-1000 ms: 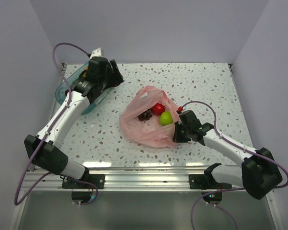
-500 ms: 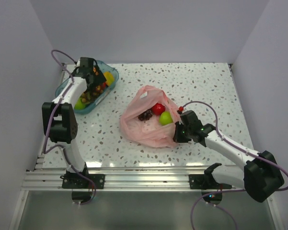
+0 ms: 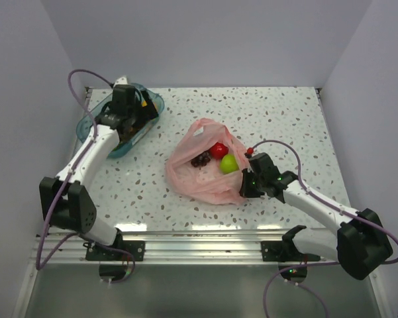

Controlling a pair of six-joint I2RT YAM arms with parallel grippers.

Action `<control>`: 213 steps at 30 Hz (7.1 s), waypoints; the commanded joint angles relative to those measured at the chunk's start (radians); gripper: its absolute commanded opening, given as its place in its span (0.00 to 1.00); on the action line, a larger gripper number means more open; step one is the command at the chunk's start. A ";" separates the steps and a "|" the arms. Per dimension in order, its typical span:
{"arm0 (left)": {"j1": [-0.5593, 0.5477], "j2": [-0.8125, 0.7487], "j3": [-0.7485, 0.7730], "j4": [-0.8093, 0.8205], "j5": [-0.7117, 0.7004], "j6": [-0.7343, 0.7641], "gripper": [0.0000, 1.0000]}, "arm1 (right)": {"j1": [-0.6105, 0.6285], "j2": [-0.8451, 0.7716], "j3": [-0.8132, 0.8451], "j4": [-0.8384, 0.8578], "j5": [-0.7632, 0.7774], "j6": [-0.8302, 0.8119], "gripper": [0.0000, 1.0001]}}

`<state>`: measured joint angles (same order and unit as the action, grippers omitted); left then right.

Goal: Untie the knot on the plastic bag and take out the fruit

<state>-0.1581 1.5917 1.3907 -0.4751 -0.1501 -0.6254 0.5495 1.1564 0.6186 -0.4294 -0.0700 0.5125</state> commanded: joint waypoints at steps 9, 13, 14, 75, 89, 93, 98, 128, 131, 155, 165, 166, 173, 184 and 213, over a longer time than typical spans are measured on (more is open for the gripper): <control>-0.510 -0.295 -0.271 0.043 0.050 -0.105 0.96 | -0.023 0.035 0.044 -0.101 -0.063 0.047 0.00; -0.638 -0.260 -0.274 0.053 -0.005 -0.109 0.94 | -0.059 0.035 0.017 -0.109 -0.106 0.064 0.00; -0.655 -0.247 -0.271 0.065 -0.020 -0.111 0.94 | -0.084 0.035 0.007 -0.112 -0.117 0.064 0.00; -0.761 -0.123 -0.098 0.007 -0.114 -0.077 0.53 | -0.206 0.063 -0.079 -0.051 -0.214 0.054 0.00; 0.000 -0.190 -0.108 -0.004 0.026 0.076 0.56 | -0.206 0.029 -0.083 -0.055 -0.215 0.050 0.00; 0.163 -0.104 -0.075 0.036 0.030 0.056 0.60 | -0.204 0.031 -0.085 -0.054 -0.218 0.047 0.00; 0.284 0.051 0.014 0.049 -0.063 0.078 0.74 | -0.204 0.031 -0.086 -0.048 -0.226 0.047 0.00; -0.113 -0.329 -0.203 0.018 0.112 0.087 1.00 | -0.206 0.052 -0.088 -0.037 -0.223 0.052 0.00; -0.231 -0.381 -0.216 0.013 0.119 0.050 1.00 | -0.206 0.045 -0.088 -0.042 -0.220 0.052 0.00; -0.848 0.194 0.007 0.204 -0.069 -0.143 0.94 | -0.204 -0.012 -0.111 -0.058 -0.212 0.069 0.00; -0.848 0.405 0.126 0.152 -0.115 -0.168 0.91 | -0.206 0.000 -0.111 -0.049 -0.220 0.064 0.00; -0.848 0.410 0.116 0.136 -0.108 -0.172 0.90 | -0.206 -0.001 -0.111 -0.049 -0.220 0.064 0.00; -0.876 0.405 0.014 0.182 -0.048 -0.152 0.90 | -0.204 0.026 -0.117 -0.026 -0.231 0.066 0.00; -0.925 0.449 0.034 0.132 -0.029 -0.135 0.99 | -0.206 0.032 -0.118 -0.023 -0.232 0.063 0.00; -0.591 -0.110 -0.077 0.058 -0.234 0.004 0.59 | -0.206 0.040 -0.120 -0.016 -0.235 0.063 0.00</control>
<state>-0.8806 1.5696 1.3697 -0.4049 -0.3737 -0.6472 0.3458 1.1915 0.5026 -0.4618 -0.2832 0.5690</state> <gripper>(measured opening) 0.796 0.011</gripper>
